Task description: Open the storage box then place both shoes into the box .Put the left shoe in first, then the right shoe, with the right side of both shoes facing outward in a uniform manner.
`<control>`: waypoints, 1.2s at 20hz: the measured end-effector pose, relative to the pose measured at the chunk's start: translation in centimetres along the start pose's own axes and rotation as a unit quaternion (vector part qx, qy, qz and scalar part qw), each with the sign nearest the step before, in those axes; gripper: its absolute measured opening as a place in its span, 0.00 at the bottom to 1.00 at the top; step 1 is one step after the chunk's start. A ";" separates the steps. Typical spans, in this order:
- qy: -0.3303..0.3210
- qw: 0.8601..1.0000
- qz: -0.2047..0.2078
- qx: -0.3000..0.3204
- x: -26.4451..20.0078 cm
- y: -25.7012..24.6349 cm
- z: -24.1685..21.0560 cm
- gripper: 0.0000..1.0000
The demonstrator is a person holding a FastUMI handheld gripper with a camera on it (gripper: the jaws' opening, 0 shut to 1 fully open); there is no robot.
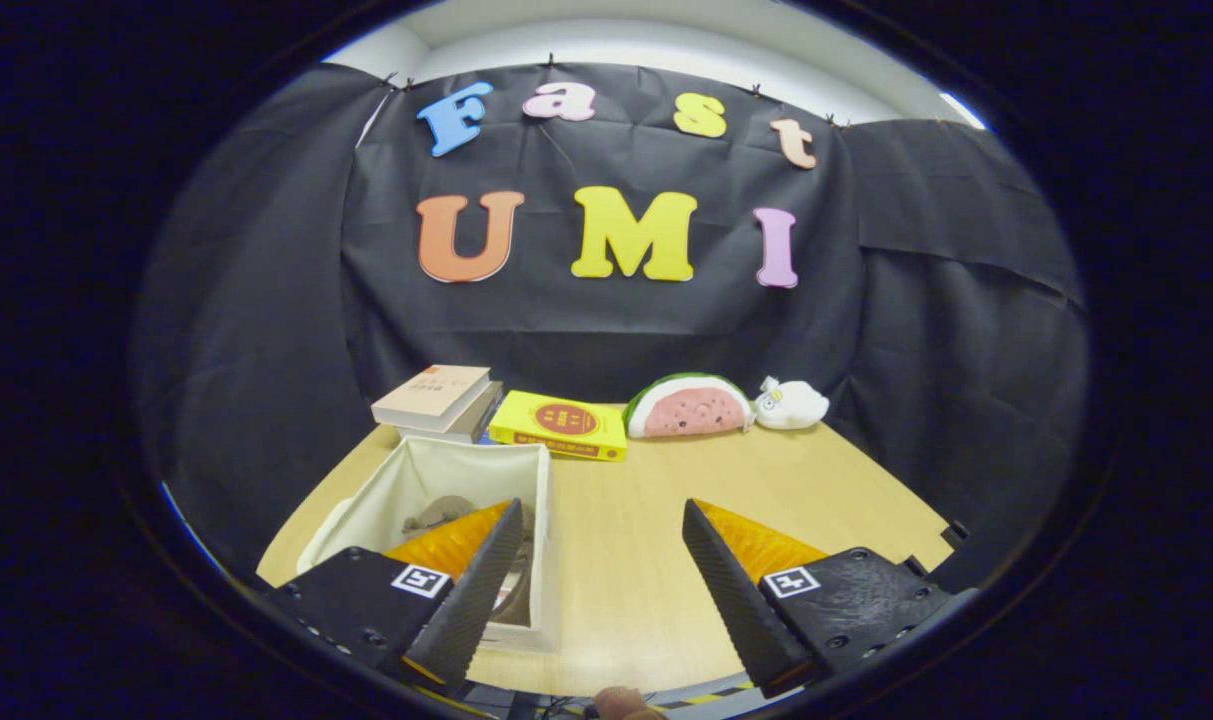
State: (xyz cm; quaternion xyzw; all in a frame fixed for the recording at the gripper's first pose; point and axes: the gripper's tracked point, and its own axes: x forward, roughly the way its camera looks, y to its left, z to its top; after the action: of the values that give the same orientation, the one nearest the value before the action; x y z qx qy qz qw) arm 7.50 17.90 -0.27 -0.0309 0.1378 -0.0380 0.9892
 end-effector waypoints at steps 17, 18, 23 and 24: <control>-0.097 0.995 -0.001 0.009 -9.4 -5.1 -3.0 0.97; -0.094 0.996 0.000 0.011 -9.6 -5.2 -3.2 0.97; -0.107 0.994 -0.016 0.004 -9.6 -7.2 -3.1 0.97; -0.112 0.994 -0.017 0.005 -9.6 -7.3 -2.9 0.97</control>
State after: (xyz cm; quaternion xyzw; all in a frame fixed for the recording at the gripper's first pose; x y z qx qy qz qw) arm -2.96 11.24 0.02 -0.0318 0.0259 -0.0514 0.9978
